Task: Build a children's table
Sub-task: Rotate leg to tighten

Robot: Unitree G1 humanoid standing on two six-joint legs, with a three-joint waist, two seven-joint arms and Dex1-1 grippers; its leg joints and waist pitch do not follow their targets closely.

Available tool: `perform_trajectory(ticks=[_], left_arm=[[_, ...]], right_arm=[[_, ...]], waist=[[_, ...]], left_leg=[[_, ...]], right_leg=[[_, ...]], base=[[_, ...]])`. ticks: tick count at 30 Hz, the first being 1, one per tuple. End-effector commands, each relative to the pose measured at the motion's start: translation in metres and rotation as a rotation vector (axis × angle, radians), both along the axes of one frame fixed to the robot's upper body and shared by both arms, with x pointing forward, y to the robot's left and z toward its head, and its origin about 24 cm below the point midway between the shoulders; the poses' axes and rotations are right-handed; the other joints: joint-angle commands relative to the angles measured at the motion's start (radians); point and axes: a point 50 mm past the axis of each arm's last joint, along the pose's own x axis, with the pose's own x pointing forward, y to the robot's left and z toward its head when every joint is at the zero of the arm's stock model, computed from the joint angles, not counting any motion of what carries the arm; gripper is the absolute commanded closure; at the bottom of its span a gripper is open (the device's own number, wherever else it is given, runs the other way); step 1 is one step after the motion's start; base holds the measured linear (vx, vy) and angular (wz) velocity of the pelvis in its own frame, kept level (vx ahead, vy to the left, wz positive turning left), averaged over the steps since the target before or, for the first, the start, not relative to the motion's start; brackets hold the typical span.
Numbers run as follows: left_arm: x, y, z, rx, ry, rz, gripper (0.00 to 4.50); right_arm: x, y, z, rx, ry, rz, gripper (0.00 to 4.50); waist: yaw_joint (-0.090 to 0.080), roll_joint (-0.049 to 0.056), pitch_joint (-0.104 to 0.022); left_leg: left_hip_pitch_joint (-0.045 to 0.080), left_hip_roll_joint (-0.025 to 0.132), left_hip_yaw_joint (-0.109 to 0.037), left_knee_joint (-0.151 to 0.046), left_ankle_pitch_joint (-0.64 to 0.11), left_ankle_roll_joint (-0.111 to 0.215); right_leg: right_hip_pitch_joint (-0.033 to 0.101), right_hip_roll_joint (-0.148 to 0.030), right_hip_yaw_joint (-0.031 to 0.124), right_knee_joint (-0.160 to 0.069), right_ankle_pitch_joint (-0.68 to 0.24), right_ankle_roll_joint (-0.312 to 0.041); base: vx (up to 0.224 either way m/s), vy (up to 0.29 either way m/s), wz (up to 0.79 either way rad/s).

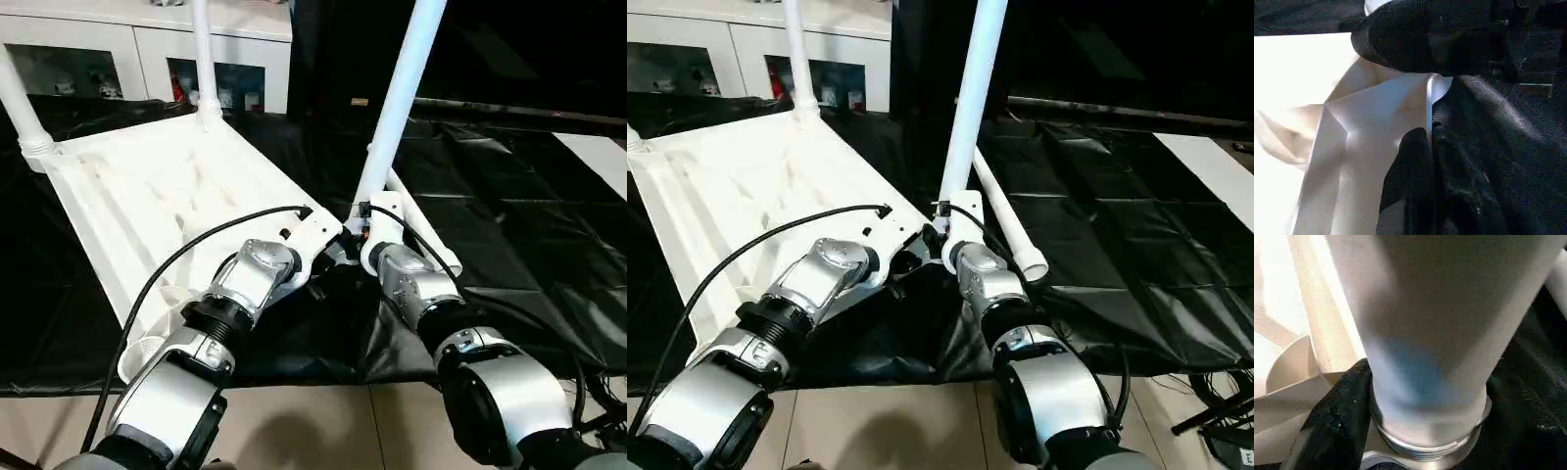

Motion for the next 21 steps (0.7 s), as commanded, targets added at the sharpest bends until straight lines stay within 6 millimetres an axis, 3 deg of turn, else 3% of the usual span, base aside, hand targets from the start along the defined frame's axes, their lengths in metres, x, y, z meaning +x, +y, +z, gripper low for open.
perform_trajectory(ticks=[1,5,13,16,17,21], left_arm=[[0.000,-0.004,-0.002,0.005,0.011,-0.007,4.50],[0.000,-0.003,-0.001,0.006,0.010,-0.019,4.50],[0.002,0.004,0.003,0.006,-0.003,-0.045,4.50],[0.003,0.006,0.004,-0.003,-0.008,-0.051,4.50],[0.003,0.007,0.005,-0.005,-0.013,-0.057,4.50],[0.002,0.014,0.004,-0.012,-0.022,-0.065,4.50]], right_arm=[[-0.013,0.006,-0.021,0.001,0.106,0.039,1.18],[-0.009,0.005,-0.015,0.009,0.075,0.040,0.71],[0.000,-0.001,0.001,0.029,-0.017,0.055,0.17],[0.003,-0.004,0.008,0.035,-0.066,0.086,0.05],[0.003,-0.006,0.010,0.033,-0.083,0.097,0.05],[0.002,-0.017,0.015,0.021,-0.132,0.116,0.05]], waist=[[0.000,0.018,-0.051],[0.000,0.020,-0.052],[0.001,0.021,-0.051],[0.003,0.022,-0.052],[0.003,0.017,-0.054],[0.014,0.018,-0.058]], left_leg=[[0.019,0.026,-0.015,-0.072,-0.461,-0.046],[0.017,0.026,-0.016,-0.073,-0.462,-0.047],[0.014,0.027,-0.015,-0.075,-0.451,-0.042],[0.011,0.028,-0.012,-0.075,-0.418,-0.036],[0.009,0.028,-0.010,-0.074,-0.398,-0.032],[0.004,0.028,-0.002,-0.068,-0.279,-0.004]], right_leg=[[0.015,-0.065,0.047,-0.101,-0.411,-0.110],[0.015,-0.067,0.048,-0.103,-0.410,-0.113],[0.015,-0.066,0.049,-0.101,-0.392,-0.119],[0.017,-0.065,0.051,-0.096,-0.343,-0.134],[0.020,-0.063,0.051,-0.092,-0.316,-0.139],[0.027,-0.059,0.053,-0.077,-0.164,-0.164]], base=[[0.000,0.000,0.00],[0.000,0.000,0.00],[0.000,0.000,0.00],[0.000,0.000,0.00],[0.000,0.000,0.00],[0.000,0.000,0.00]])
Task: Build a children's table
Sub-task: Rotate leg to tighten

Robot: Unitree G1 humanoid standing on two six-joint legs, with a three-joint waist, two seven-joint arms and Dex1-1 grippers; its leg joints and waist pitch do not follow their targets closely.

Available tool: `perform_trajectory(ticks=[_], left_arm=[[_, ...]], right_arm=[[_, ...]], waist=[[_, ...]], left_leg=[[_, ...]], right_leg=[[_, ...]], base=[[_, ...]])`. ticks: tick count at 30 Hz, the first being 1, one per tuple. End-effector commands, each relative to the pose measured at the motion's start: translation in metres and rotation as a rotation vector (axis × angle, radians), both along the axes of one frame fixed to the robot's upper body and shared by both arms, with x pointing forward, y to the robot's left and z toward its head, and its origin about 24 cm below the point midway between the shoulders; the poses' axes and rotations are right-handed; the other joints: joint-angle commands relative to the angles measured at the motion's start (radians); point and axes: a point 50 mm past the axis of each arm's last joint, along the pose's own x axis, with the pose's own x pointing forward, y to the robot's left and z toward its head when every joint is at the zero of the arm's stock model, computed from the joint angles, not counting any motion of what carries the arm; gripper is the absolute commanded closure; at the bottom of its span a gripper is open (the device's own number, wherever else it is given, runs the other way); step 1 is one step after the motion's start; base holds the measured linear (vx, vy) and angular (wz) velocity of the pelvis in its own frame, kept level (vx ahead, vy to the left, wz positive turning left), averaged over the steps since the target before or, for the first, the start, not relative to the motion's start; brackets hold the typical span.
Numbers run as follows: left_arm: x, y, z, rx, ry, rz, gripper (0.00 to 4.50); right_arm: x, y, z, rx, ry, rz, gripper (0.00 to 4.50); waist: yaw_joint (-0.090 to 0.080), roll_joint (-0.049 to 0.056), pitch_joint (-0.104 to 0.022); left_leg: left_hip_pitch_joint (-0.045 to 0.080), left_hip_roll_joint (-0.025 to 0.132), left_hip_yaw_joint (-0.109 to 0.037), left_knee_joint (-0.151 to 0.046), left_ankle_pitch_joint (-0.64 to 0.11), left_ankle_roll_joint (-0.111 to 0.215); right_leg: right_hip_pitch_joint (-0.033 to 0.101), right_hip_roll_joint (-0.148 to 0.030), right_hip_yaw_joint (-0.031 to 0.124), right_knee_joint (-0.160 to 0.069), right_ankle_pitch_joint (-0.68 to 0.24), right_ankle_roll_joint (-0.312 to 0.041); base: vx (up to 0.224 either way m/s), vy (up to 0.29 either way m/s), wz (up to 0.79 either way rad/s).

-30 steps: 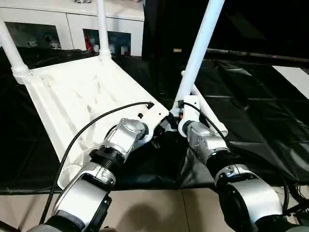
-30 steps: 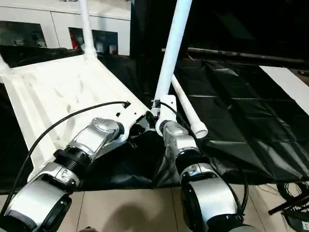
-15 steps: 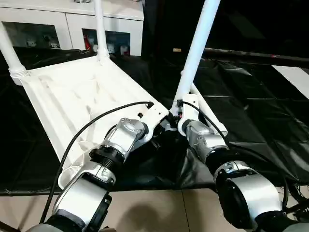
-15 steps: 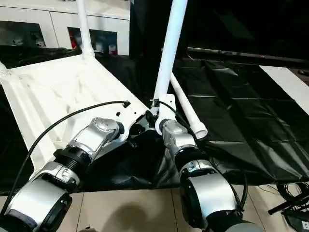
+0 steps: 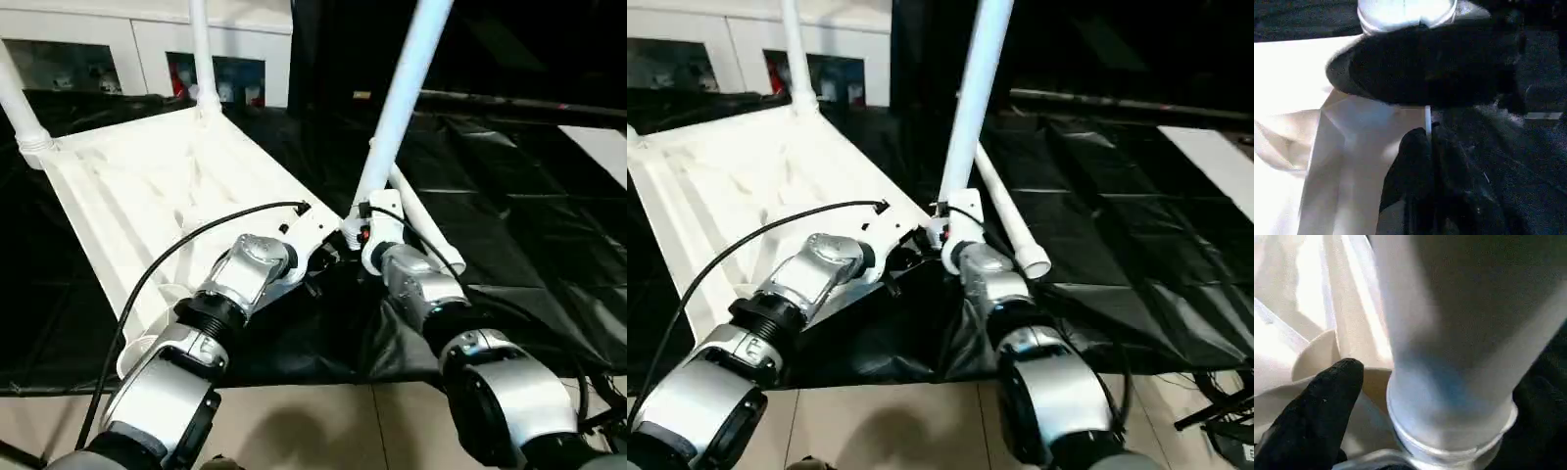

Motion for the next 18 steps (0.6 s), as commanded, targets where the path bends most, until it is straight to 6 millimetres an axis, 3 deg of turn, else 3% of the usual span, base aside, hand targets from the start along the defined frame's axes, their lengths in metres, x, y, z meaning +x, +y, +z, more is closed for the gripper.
perform_trajectory(ticks=[1,7,10,12,14,16,18], left_arm=[[-0.001,0.007,-0.003,0.003,0.002,0.004,4.50],[-0.002,0.023,-0.007,-0.014,0.000,0.033,4.50],[-0.002,0.030,-0.009,-0.022,-0.006,0.051,4.50],[-0.002,0.033,-0.009,-0.031,-0.027,0.061,4.50],[-0.001,0.034,-0.005,-0.050,-0.087,0.062,4.50],[-0.001,0.037,-0.004,-0.050,-0.110,0.101,4.50],[0.000,0.043,-0.001,-0.055,-0.133,0.187,4.50]], right_arm=[[0.001,-0.009,0.008,-0.009,-0.040,0.006,0.05],[-0.025,-0.042,0.018,-0.026,-0.093,0.003,0.05],[-0.045,-0.051,0.021,-0.041,-0.092,0.017,0.05],[-0.054,-0.053,0.022,-0.050,-0.095,0.023,0.05],[-0.061,-0.054,0.023,-0.055,-0.089,0.013,0.05],[-0.066,-0.055,0.023,-0.056,-0.081,0.001,0.05],[-0.071,-0.057,0.024,-0.068,-0.095,-0.035,0.05]], waist=[[0.004,0.013,-0.062],[0.007,0.015,-0.057],[0.007,0.012,-0.051],[-0.002,0.013,-0.048],[-0.002,0.014,-0.046],[-0.005,0.015,-0.047],[-0.012,0.020,-0.047]], left_leg=[[0.018,0.028,-0.004,-0.062,-0.273,-0.002],[0.016,0.024,-0.005,-0.066,-0.269,0.004],[0.015,0.022,-0.007,-0.071,-0.328,-0.007],[0.007,0.015,-0.013,-0.074,-0.356,-0.016],[0.015,0.016,-0.014,-0.072,-0.375,-0.017],[0.015,0.017,-0.015,-0.072,-0.377,-0.017],[0.014,0.020,-0.016,-0.075,-0.371,-0.013]], right_leg=[[0.043,-0.060,0.053,-0.075,-0.164,-0.164],[0.053,-0.053,0.053,-0.081,-0.165,-0.137],[0.050,-0.058,0.053,-0.099,-0.317,-0.091],[0.052,-0.061,0.046,-0.113,-0.468,-0.040],[0.043,-0.065,0.045,-0.128,-0.539,-0.010],[0.040,-0.063,0.044,-0.128,-0.549,-0.005],[0.037,-0.061,0.044,-0.123,-0.499,-0.029]], base=[[0.000,0.000,0.00],[0.000,0.000,0.00],[0.000,0.000,0.00],[0.000,0.000,0.00],[0.000,0.000,0.00],[0.000,0.000,0.00],[0.000,0.000,0.00]])
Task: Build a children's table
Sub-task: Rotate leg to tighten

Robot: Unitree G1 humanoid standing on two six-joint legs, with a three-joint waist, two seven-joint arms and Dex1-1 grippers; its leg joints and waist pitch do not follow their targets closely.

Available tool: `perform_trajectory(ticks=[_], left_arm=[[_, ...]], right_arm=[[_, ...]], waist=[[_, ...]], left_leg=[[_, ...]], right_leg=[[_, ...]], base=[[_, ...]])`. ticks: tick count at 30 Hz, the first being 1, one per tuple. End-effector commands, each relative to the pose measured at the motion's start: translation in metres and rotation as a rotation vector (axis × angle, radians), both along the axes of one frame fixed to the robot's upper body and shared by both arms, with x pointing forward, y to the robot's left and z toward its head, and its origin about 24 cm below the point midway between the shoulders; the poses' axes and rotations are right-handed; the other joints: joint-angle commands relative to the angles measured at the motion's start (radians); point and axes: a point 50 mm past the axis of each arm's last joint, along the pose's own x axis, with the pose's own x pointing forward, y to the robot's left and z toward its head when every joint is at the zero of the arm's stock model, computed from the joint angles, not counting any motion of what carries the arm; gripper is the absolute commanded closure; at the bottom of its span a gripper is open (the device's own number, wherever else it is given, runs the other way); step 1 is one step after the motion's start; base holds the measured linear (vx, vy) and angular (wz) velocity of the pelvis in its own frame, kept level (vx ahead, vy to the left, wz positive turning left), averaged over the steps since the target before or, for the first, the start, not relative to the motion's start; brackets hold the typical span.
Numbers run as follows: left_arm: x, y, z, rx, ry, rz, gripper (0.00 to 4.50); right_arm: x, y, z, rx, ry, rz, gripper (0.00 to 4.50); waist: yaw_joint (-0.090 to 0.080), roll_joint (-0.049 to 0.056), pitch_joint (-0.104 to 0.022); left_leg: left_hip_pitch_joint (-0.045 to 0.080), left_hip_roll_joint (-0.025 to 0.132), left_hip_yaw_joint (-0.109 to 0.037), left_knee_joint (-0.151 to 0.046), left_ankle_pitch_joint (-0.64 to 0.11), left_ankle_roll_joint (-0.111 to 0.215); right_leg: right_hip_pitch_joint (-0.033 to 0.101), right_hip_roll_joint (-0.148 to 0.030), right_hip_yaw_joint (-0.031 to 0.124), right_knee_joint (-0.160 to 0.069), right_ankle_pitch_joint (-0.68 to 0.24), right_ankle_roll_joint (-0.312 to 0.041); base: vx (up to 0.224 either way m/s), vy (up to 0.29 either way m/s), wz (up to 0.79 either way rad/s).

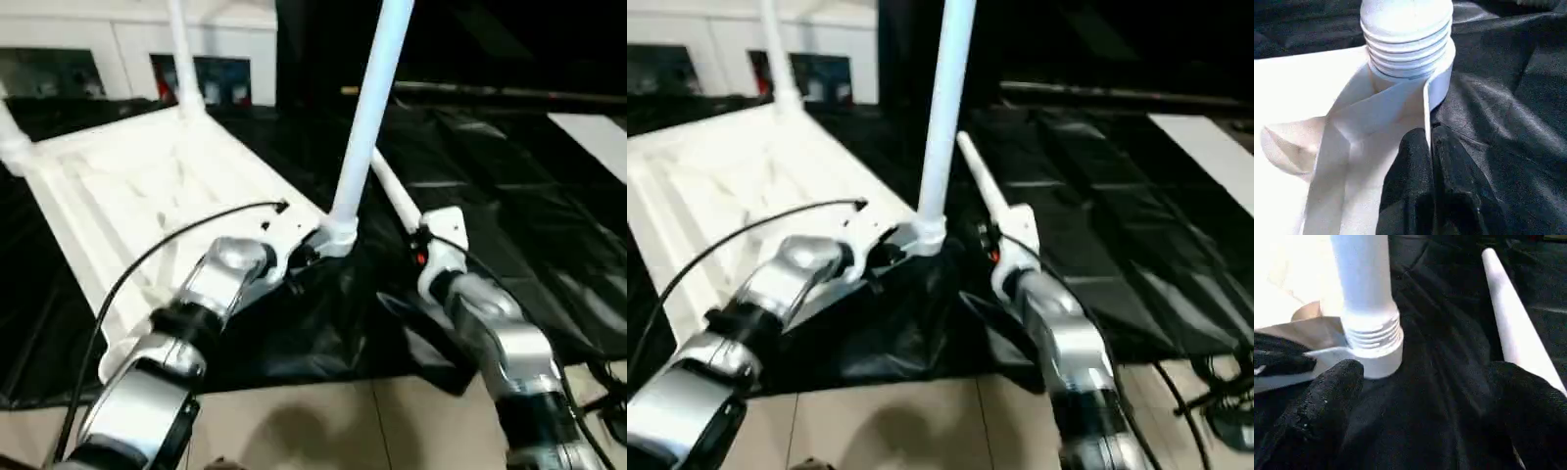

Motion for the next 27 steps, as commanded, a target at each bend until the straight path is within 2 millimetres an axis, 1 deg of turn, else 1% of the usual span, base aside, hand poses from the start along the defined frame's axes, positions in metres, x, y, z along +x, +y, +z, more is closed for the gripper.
perform_trajectory(ticks=[1,2,3,4,5,6,7,8,9,10,12,13,14,15,16,17,18,19,20,21,22,23,24,25,26,27], left_arm=[[0.002,0.018,0.005,-0.062,-0.029,0.155,4.50],[0.001,0.017,0.007,-0.080,-0.044,0.154,4.50],[0.000,0.017,0.012,-0.112,-0.073,0.152,4.50],[-0.001,0.018,0.013,-0.114,-0.078,0.160,4.50],[-0.001,0.018,0.013,-0.115,-0.079,0.162,4.50],[-0.002,0.018,0.016,-0.124,-0.094,0.162,4.50],[-0.003,0.021,0.018,-0.137,-0.088,0.186,4.50],[-0.004,0.022,0.019,-0.144,-0.086,0.198,4.50],[-0.004,0.022,0.019,-0.146,-0.085,0.201,4.50],[-0.006,0.022,0.021,-0.149,-0.086,0.193,4.50],[-0.007,0.023,0.021,-0.139,-0.087,0.192,4.50],[-0.008,0.025,0.021,-0.124,-0.076,0.197,4.50],[-0.008,0.026,0.020,-0.123,-0.075,0.198,4.50],[-0.009,0.027,0.020,-0.118,-0.068,0.204,4.50],[-0.009,0.027,0.020,-0.114,-0.070,0.199,4.50],[-0.009,0.027,0.020,-0.114,-0.070,0.199,4.50],[-0.010,0.027,0.020,-0.113,-0.069,0.197,4.50],[-0.011,0.027,0.021,-0.111,-0.067,0.194,4.50],[-0.011,0.026,0.021,-0.108,-0.065,0.190,4.50],[-0.011,0.026,0.021,-0.105,-0.063,0.185,4.50],[-0.012,0.026,0.021,-0.103,-0.062,0.183,4.50],[-0.012,0.026,0.021,-0.103,-0.061,0.183,4.50],[-0.012,0.025,0.021,-0.104,-0.056,0.179,4.50],[-0.012,0.023,0.022,-0.102,-0.059,0.166,4.50],[-0.011,0.023,0.022,-0.102,-0.058,0.166,4.50],[-0.011,0.023,0.022,-0.101,-0.056,0.167,4.50]], right_arm=[[-0.004,-0.004,0.006,-0.011,-0.022,-0.050,0.05],[-0.004,-0.004,0.006,-0.012,-0.027,-0.053,0.05],[-0.005,-0.005,0.007,-0.014,-0.035,-0.057,0.05],[-0.005,-0.004,0.007,-0.009,-0.037,-0.054,0.05],[-0.005,-0.004,0.007,-0.007,-0.037,-0.054,0.05],[-0.005,-0.002,0.008,0.002,-0.035,-0.048,0.05],[-0.005,0.002,0.009,0.018,-0.033,-0.021,0.05],[-0.006,0.004,0.009,0.024,-0.032,-0.009,0.05],[-0.006,0.004,0.010,0.025,-0.031,-0.005,0.05],[-0.007,0.010,0.009,-0.022,-0.043,0.046,0.05],[-0.007,0.013,0.008,-0.039,-0.042,0.063,0.05],[-0.008,0.016,0.007,-0.041,-0.038,0.079,0.05],[-0.008,0.016,0.007,-0.040,-0.038,0.080,0.05],[-0.008,0.017,0.007,-0.040,-0.038,0.086,0.05],[-0.008,0.017,0.006,-0.045,-0.039,0.089,0.05],[-0.008,0.017,0.006,-0.045,-0.039,0.089,0.05],[-0.008,0.017,0.006,-0.048,-0.039,0.090,0.05],[-0.008,0.016,0.006,-0.050,-0.038,0.087,0.05],[-0.008,0.015,0.006,-0.051,-0.038,0.081,0.05],[-0.007,0.014,0.006,-0.054,-0.042,0.071,0.05],[-0.007,0.013,0.006,-0.057,-0.045,0.066,0.05],[-0.007,0.012,0.006,-0.050,-0.041,0.055,0.05],[-0.006,0.008,0.005,-0.021,-0.024,0.018,0.05],[-0.006,0.006,0.005,-0.021,-0.022,0.011,0.05],[-0.006,0.005,0.006,-0.026,-0.025,0.015,0.05],[-0.006,0.005,0.006,-0.034,-0.028,0.019,0.05]], waist=[[0.005,-0.001,-0.054],[0.003,-0.001,-0.054],[-0.003,-0.002,-0.055],[-0.005,0.000,-0.058],[-0.005,-0.001,-0.059],[-0.003,0.000,-0.062],[-0.003,-0.002,-0.065],[-0.002,0.001,-0.064],[-0.003,0.001,-0.063],[0.001,0.001,-0.064],[0.004,0.005,-0.067],[0.017,0.007,-0.067],[0.009,0.017,-0.068],[0.010,0.031,-0.067],[0.007,0.034,-0.064],[0.003,0.035,-0.061],[0.001,0.035,-0.061],[0.000,0.041,-0.062],[-0.008,0.044,-0.065],[-0.012,0.049,-0.067],[-0.019,0.053,-0.069],[-0.073,0.052,-0.070],[-0.070,0.054,-0.073],[-0.072,0.034,-0.072],[-0.065,0.011,-0.066],[-0.046,-0.008,-0.061]], left_leg=[[0.004,0.025,-0.015,-0.067,-0.369,-0.018],[0.001,0.024,-0.016,-0.068,-0.364,-0.014],[-0.009,0.023,-0.019,-0.070,-0.348,-0.014],[-0.012,0.023,-0.018,-0.071,-0.329,-0.014],[-0.008,0.025,-0.017,-0.069,-0.325,-0.015],[0.001,0.024,-0.012,-0.062,-0.309,-0.009],[0.003,0.024,-0.010,-0.059,-0.289,-0.003],[0.007,0.026,-0.007,-0.061,-0.308,0.003],[0.012,0.025,-0.006,-0.062,-0.332,0.005],[0.015,0.024,-0.005,-0.064,-0.352,0.016],[0.024,0.022,0.000,-0.064,-0.357,0.029],[-0.045,-0.007,-0.032,-0.066,-0.308,0.124],[-0.044,-0.011,-0.043,-0.053,-0.256,0.192],[-0.039,-0.011,-0.053,-0.046,-0.199,0.229],[-0.046,-0.017,-0.060,-0.041,-0.177,0.248],[-0.048,-0.019,-0.064,-0.040,-0.167,0.256],[-0.050,-0.022,-0.067,-0.036,-0.152,0.262],[-0.040,-0.024,-0.075,-0.034,-0.112,0.275],[-0.032,-0.033,-0.087,-0.028,-0.040,0.305],[-0.002,-0.040,-0.103,-0.023,0.036,0.351],[0.030,-0.036,-0.123,-0.025,0.080,0.389],[0.174,0.075,-0.194,-0.034,0.153,0.478],[0.202,0.102,-0.220,-0.034,0.203,0.535],[0.215,0.122,-0.231,-0.032,0.285,0.607],[0.185,0.072,-0.200,-0.022,0.262,0.563],[0.139,0.008,-0.142,0.000,0.166,0.474]], right_leg=[[0.039,-0.062,0.046,-0.106,-0.468,-0.051],[0.041,-0.061,0.045,-0.105,-0.453,-0.056],[0.050,-0.061,0.042,-0.099,-0.428,-0.061],[0.051,-0.058,0.042,-0.097,-0.393,-0.061],[0.049,-0.059,0.044,-0.094,-0.369,-0.068],[0.043,-0.057,0.049,-0.091,-0.309,-0.088],[0.045,-0.058,0.051,-0.086,-0.260,-0.104],[0.050,-0.056,0.051,-0.079,-0.242,-0.127],[0.052,-0.055,0.050,-0.081,-0.262,-0.131],[0.063,-0.052,0.048,-0.081,-0.282,-0.133],[0.071,-0.047,0.045,-0.081,-0.267,-0.147],[0.133,-0.077,-0.002,-0.093,-0.289,-0.111],[0.141,-0.089,-0.025,-0.107,-0.296,-0.106],[0.150,-0.087,-0.046,-0.113,-0.273,-0.124],[0.171,-0.079,-0.063,-0.119,-0.280,-0.130],[0.180,-0.075,-0.069,-0.122,-0.287,-0.129],[0.191,-0.072,-0.075,-0.124,-0.289,-0.127],[0.204,-0.064,-0.089,-0.125,-0.271,-0.129],[0.214,-0.044,-0.097,-0.119,-0.217,-0.127],[0.207,-0.022,-0.101,-0.106,-0.156,-0.132],[0.191,-0.006,-0.102,-0.088,-0.137,-0.138],[0.056,0.016,-0.062,0.013,-0.173,-0.135],[0.024,0.004,-0.042,0.043,-0.203,-0.112],[-0.026,-0.024,0.012,0.080,-0.180,-0.056],[-0.020,-0.049,0.065,0.046,-0.099,-0.032],[0.027,-0.064,0.091,-0.012,-0.027,-0.039]], base=[[0.000,0.000,0.00],[0.000,0.000,0.00],[0.000,0.000,0.00],[0.000,0.000,0.00],[0.000,0.000,0.00],[0.000,0.000,0.00],[0.061,0.002,0.02],[0.000,0.000,0.00],[0.064,-0.009,0.00],[0.068,-0.015,-0.02],[0.061,-0.017,0.00],[0.056,-0.010,0.26],[0.103,-0.014,0.51],[0.086,-0.003,0.48],[0.109,-0.010,0.48],[0.063,-0.006,0.23],[0.127,-0.005,0.46],[0.138,0.007,0.45],[0.138,0.007,0.45],[0.149,0.009,0.49],[0.151,-0.022,0.44],[0.151,-0.022,0.44],[0.136,-0.045,0.16],[0.065,-0.067,-0.09],[0.041,-0.126,-0.01],[-0.020,-0.106,0.00]])
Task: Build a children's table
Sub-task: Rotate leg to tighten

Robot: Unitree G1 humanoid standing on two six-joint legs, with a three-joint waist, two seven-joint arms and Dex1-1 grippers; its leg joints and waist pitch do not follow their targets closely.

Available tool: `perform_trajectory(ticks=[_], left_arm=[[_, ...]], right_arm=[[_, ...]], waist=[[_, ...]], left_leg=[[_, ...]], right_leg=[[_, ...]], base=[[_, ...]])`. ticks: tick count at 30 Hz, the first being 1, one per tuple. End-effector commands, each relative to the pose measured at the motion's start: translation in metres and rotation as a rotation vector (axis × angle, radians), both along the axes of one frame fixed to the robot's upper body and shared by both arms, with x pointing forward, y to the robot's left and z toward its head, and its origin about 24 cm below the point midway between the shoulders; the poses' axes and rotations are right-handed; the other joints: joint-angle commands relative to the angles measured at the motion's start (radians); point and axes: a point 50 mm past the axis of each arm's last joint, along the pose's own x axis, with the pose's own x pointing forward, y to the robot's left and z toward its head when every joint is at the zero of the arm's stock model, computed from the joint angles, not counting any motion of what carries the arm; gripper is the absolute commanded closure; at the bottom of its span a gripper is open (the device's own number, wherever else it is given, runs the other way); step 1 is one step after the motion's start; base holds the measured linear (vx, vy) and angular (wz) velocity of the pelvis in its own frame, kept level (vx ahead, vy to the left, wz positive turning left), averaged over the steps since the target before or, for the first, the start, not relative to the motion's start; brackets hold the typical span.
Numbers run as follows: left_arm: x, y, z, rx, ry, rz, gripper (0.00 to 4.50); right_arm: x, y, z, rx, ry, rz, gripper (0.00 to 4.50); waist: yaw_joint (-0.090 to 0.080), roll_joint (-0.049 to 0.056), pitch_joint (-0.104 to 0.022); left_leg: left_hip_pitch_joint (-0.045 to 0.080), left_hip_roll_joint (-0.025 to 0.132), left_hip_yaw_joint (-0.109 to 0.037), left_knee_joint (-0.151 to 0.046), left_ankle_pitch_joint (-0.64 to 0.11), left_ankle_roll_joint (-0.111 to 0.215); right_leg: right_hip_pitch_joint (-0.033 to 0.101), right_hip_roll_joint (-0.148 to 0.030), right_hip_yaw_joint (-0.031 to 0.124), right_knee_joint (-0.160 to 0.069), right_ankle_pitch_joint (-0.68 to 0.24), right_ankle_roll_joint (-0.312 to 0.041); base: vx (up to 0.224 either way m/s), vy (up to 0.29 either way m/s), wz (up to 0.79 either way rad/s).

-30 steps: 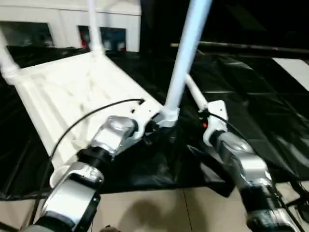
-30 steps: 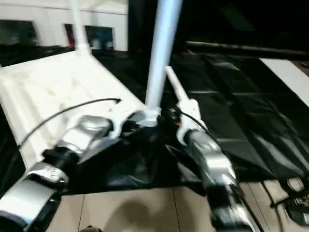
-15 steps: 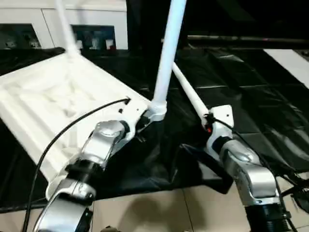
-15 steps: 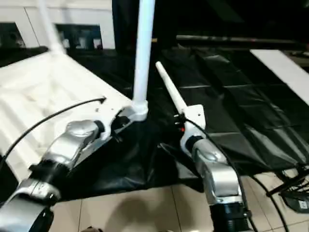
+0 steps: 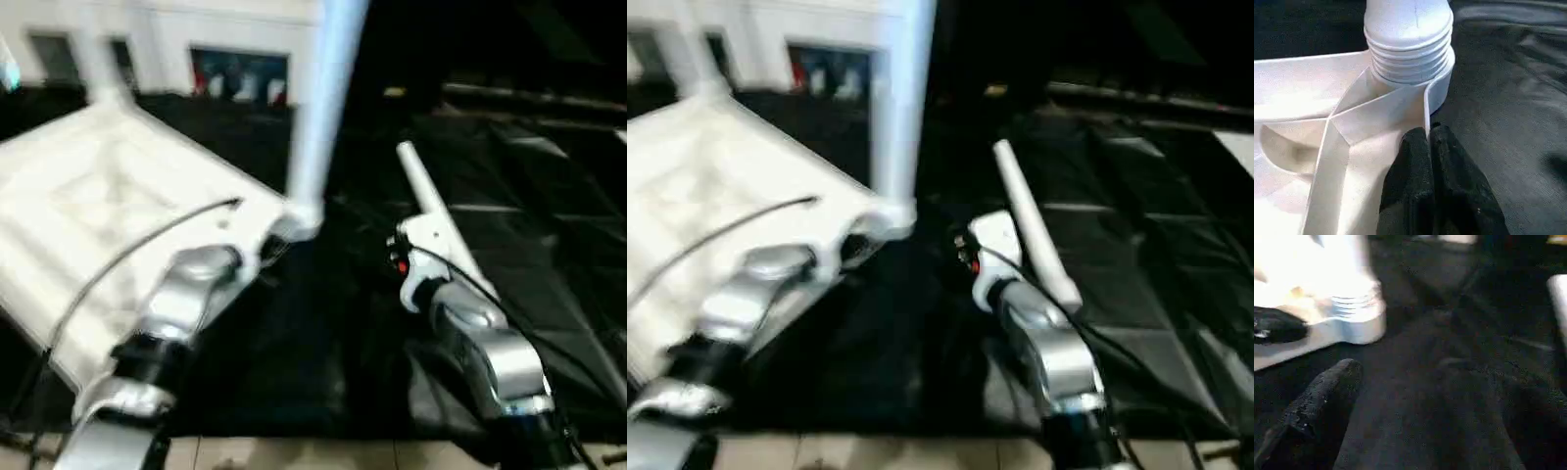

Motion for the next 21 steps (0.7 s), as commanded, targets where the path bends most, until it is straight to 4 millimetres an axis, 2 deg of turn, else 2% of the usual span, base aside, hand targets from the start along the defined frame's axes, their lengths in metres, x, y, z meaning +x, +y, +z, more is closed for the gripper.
perform_trajectory(ticks=[1,2,3,4,5,6,7,8,9,10,11,12,13,14,15,17,18,19,20,21], left_arm=[[0.002,-0.023,0.012,-0.036,-0.044,-0.083,4.50],[0.002,-0.023,0.012,-0.036,-0.042,-0.083,4.50],[0.001,-0.023,0.011,-0.028,-0.040,-0.086,4.50],[0.001,-0.023,0.011,-0.027,-0.038,-0.086,4.50],[0.001,-0.023,0.010,-0.027,-0.034,-0.085,4.50],[0.001,-0.022,0.010,-0.023,-0.034,-0.083,4.50],[0.001,-0.021,0.009,-0.019,-0.033,-0.080,4.50],[0.001,-0.021,0.009,-0.020,-0.032,-0.079,4.50],[0.000,-0.021,0.009,-0.023,-0.030,-0.078,4.50],[0.000,-0.020,0.008,-0.022,-0.029,-0.076,4.50],[0.000,-0.020,0.008,-0.021,-0.027,-0.074,4.50],[-0.001,-0.020,0.008,-0.014,-0.029,-0.077,4.50],[-0.001,-0.019,0.007,-0.009,-0.029,-0.079,4.50],[-0.001,-0.018,0.007,-0.006,-0.029,-0.081,4.50],[-0.002,-0.017,0.007,-0.011,-0.031,-0.089,4.50],[-0.004,-0.016,0.007,-0.032,-0.017,-0.145,4.50],[-0.006,-0.016,0.007,-0.029,-0.007,-0.178,4.50],[-0.006,-0.016,0.007,-0.028,-0.008,-0.185,4.50],[-0.010,-0.018,0.008,-0.020,-0.006,-0.260,4.50],[-0.014,-0.020,0.008,-0.002,-0.001,-0.347,4.50]], right_arm=[[-0.001,-0.010,0.001,-0.010,-0.001,-0.035,0.05],[-0.001,-0.010,0.001,-0.011,0.000,-0.035,0.05],[-0.001,-0.011,0.000,-0.018,0.000,-0.035,0.05],[-0.001,-0.011,0.000,-0.018,0.001,-0.035,0.05],[-0.002,-0.011,0.000,-0.019,0.002,-0.034,0.05],[-0.002,-0.011,0.000,-0.021,0.002,-0.031,0.05],[-0.002,-0.010,0.000,-0.023,0.003,-0.028,0.05],[-0.002,-0.010,0.000,-0.022,0.003,-0.028,0.05],[-0.002,-0.010,0.000,-0.021,0.004,-0.028,0.05],[-0.002,-0.010,0.000,-0.022,0.004,-0.027,0.05],[-0.002,-0.010,0.000,-0.024,0.004,-0.025,0.05],[-0.002,-0.010,0.000,-0.025,0.004,-0.024,0.05],[-0.002,-0.010,0.000,-0.025,0.005,-0.021,0.05],[-0.002,-0.010,0.000,-0.025,0.005,-0.019,0.05],[-0.001,-0.009,0.000,-0.023,0.005,-0.015,0.05],[-0.001,-0.008,0.001,-0.011,0.000,0.002,0.05],[-0.001,-0.008,0.001,-0.008,-0.002,0.011,0.05],[0.000,-0.008,0.001,-0.008,-0.002,0.012,0.05],[0.000,-0.011,0.001,-0.007,-0.003,0.021,0.05],[0.000,-0.014,0.001,0.019,0.002,0.039,0.05]], waist=[[0.044,-0.057,-0.081],[0.081,-0.016,-0.075],[0.086,-0.007,-0.067],[0.085,0.022,-0.070],[0.082,0.045,-0.075],[0.075,0.066,-0.086],[0.014,0.089,-0.102],[-0.001,0.071,-0.107],[0.010,0.048,-0.104],[0.012,0.028,-0.104],[0.032,-0.007,-0.086],[0.056,-0.005,-0.087],[0.056,-0.001,-0.089],[0.052,0.006,-0.085],[0.050,0.009,-0.080],[0.043,0.023,-0.070],[0.040,0.025,-0.067],[0.039,0.025,-0.065],[0.038,0.019,-0.058],[0.043,0.019,-0.057]], left_leg=[[-0.086,-0.059,0.054,0.076,0.007,0.308],[-0.112,-0.020,0.040,0.119,-0.044,0.181],[-0.130,0.007,0.035,0.106,-0.003,0.089],[-0.123,0.041,0.030,0.052,0.051,0.060],[-0.106,0.062,0.030,0.016,0.082,0.060],[-0.073,0.079,0.031,-0.014,0.135,0.070],[0.106,0.184,-0.090,0.003,0.433,0.365],[0.114,0.203,-0.112,0.008,0.587,0.446],[0.087,0.191,-0.111,0.031,0.864,0.487],[0.056,0.154,-0.090,0.046,0.885,0.453],[-0.068,0.031,0.001,0.057,0.653,0.306],[-0.076,0.022,0.029,0.032,0.358,0.185],[-0.074,0.033,0.033,0.021,0.282,0.141],[-0.068,0.042,0.039,-0.003,0.180,0.080],[-0.066,0.046,0.043,-0.012,0.141,0.059],[-0.051,0.070,0.055,-0.038,-0.041,0.004],[-0.045,0.079,0.063,-0.046,-0.117,-0.016],[-0.044,0.081,0.067,-0.050,-0.149,-0.028],[-0.044,0.084,0.072,-0.056,-0.210,-0.046],[-0.037,0.087,0.079,-0.058,-0.257,-0.059]], right_leg=[[0.177,-0.075,0.141,-0.150,0.150,-0.062],[0.178,-0.139,0.171,-0.152,0.289,-0.156],[0.185,-0.120,0.140,-0.140,0.392,-0.233],[0.180,-0.100,0.098,-0.129,0.403,-0.263],[0.172,-0.085,0.062,-0.122,0.376,-0.254],[0.158,-0.055,0.024,-0.108,0.350,-0.225],[-0.046,0.006,-0.019,0.014,0.107,-0.121],[-0.062,-0.012,-0.001,0.019,0.060,-0.073],[-0.079,-0.048,0.048,0.002,0.151,0.012],[-0.071,-0.067,0.073,-0.026,0.246,0.032],[0.008,-0.080,0.089,-0.073,0.419,0.037],[0.028,-0.082,0.079,-0.087,0.385,0.015],[0.035,-0.079,0.076,-0.079,0.389,-0.018],[0.042,-0.059,0.061,-0.081,0.358,-0.081],[0.041,-0.053,0.056,-0.085,0.320,-0.110],[0.030,-0.050,0.045,-0.103,0.104,-0.197],[0.024,-0.049,0.042,-0.111,0.018,-0.213],[0.022,-0.048,0.041,-0.115,-0.020,-0.212],[0.017,-0.048,0.043,-0.125,-0.101,-0.199],[0.008,-0.053,0.046,-0.134,-0.188,-0.176]], base=[[0.068,-0.085,0.29],[0.092,-0.026,0.22],[0.135,-0.051,0.28],[0.088,-0.049,0.10],[0.088,-0.049,0.10],[0.096,-0.008,0.04],[0.107,-0.004,-0.04],[0.080,-0.001,-0.13],[0.000,0.000,0.00],[-0.117,0.044,-0.19],[-0.091,0.041,-0.10],[-0.124,0.018,-0.04],[-0.064,-0.053,0.06],[-0.064,-0.053,0.06],[-0.070,-0.039,0.01],[-0.078,-0.017,0.03],[-0.079,-0.011,0.07],[-0.076,-0.005,0.06],[-0.108,-0.008,0.11],[-0.068,-0.004,0.07]])
